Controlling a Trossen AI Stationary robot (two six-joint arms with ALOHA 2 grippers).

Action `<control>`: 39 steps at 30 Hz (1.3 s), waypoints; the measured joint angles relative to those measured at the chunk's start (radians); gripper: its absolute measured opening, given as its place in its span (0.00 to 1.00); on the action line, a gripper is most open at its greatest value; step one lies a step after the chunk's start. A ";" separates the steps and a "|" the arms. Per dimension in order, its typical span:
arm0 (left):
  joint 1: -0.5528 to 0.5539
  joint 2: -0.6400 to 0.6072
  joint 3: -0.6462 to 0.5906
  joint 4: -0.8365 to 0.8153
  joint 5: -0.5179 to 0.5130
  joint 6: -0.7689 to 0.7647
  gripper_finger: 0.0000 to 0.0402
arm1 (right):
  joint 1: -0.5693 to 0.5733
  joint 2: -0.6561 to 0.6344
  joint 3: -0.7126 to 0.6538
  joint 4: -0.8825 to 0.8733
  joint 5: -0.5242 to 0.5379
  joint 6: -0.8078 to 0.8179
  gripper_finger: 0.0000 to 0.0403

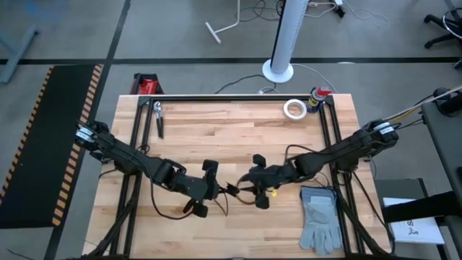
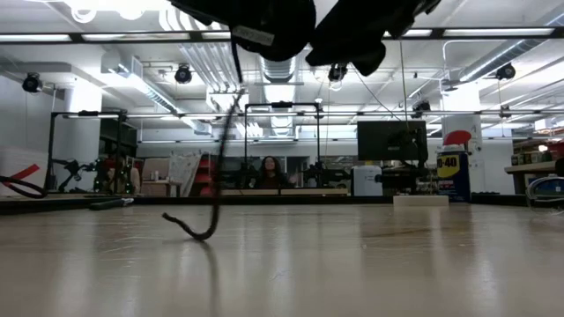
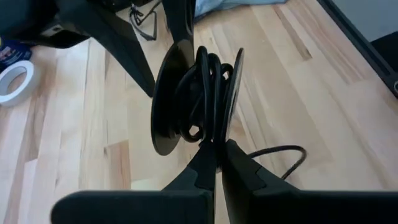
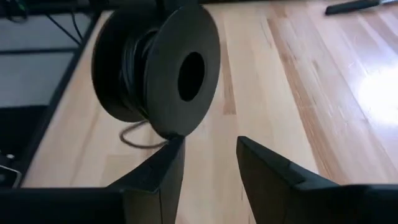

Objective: Coil cords
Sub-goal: Uncoil the black wire from the spool

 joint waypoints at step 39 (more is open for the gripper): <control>-0.002 0.000 0.000 -0.001 -0.064 -0.020 0.00 | -0.024 0.054 0.129 -0.113 0.055 -0.101 0.25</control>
